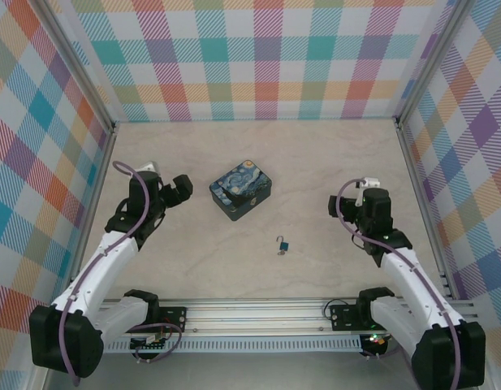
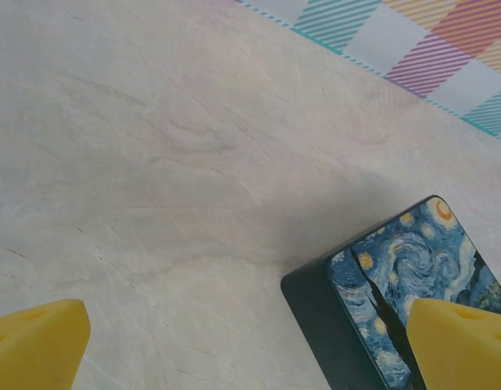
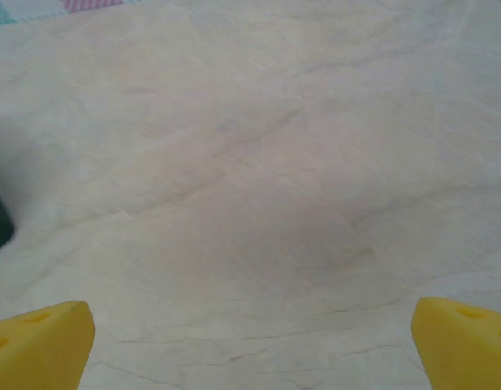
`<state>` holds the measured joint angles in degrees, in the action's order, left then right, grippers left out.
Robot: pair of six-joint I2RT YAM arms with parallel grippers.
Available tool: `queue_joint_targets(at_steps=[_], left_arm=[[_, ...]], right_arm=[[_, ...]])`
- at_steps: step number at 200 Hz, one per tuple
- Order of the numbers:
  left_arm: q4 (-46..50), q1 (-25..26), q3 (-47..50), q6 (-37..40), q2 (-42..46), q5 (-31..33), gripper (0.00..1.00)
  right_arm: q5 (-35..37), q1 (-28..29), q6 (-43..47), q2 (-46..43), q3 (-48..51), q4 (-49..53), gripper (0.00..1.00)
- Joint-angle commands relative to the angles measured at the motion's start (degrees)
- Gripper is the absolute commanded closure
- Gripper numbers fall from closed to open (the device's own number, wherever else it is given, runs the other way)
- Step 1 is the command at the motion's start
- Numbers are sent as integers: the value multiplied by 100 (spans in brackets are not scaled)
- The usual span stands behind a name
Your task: Unlock the padlock with the key
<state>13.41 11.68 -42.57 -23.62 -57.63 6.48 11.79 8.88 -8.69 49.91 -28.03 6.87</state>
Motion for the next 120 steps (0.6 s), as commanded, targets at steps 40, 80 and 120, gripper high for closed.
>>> queue_joint_targets(at_steps=[40, 80, 120], left_arm=[[-7, -93, 125, 282, 195, 277, 0], [38, -95, 176, 297, 199, 294, 0], [35, -94, 219, 287, 188, 302, 0]], right_arm=[[159, -455, 318, 718, 947, -2064, 0], [-221, -562, 729, 1551, 942, -3287, 0], [-717, -616, 1074, 2248, 960, -4664, 0]])
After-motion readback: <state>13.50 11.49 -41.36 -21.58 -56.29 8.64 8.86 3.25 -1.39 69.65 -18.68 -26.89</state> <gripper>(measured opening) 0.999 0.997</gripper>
